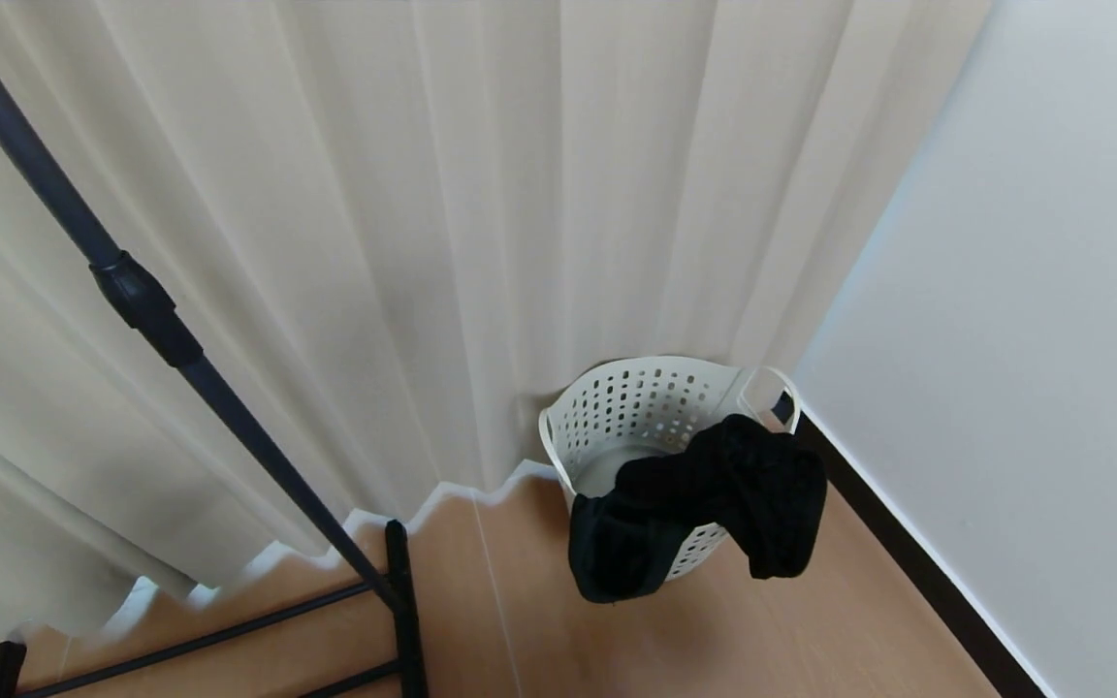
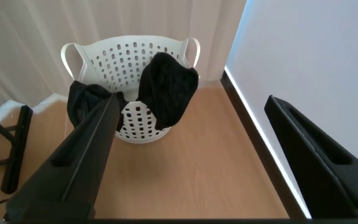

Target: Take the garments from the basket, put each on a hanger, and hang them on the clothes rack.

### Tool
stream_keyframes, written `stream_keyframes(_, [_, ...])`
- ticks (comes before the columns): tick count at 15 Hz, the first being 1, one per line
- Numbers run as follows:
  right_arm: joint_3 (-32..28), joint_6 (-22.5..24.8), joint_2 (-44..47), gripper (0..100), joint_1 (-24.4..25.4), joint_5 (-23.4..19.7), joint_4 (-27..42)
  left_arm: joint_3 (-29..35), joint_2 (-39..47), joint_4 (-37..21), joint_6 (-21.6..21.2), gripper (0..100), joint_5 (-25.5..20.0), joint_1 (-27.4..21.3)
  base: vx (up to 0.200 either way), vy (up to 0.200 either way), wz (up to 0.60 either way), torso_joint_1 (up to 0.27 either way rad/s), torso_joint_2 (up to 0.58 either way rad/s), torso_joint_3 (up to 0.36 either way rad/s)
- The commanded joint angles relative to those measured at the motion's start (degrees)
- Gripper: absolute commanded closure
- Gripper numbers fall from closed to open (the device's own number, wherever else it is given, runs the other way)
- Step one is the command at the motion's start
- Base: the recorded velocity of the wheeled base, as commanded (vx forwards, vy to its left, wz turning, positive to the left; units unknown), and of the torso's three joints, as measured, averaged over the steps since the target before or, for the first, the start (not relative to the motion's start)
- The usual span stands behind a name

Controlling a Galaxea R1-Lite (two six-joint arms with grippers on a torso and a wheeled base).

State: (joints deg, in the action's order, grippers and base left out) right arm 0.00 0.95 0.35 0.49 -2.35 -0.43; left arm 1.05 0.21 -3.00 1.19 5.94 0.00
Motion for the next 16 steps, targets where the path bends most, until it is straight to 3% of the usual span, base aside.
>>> stream_keyframes(1, [0.00, 0.02, 0.09, 0, 0.04, -0.02, -0.01, 0.01, 0.06, 0.01, 0.04, 0, -0.05, 0.00, 0.000, 0.000, 0.00, -0.002, 0.01, -0.207])
stream_keyframes(16, [0.00, 0.02, 0.09, 0, -0.05, -0.02, -0.01, 0.01, -0.03, 0.01, 0.04, 0, -0.05, 0.09, 0.000, 0.000, 0.00, 0.000, 0.00, -0.197])
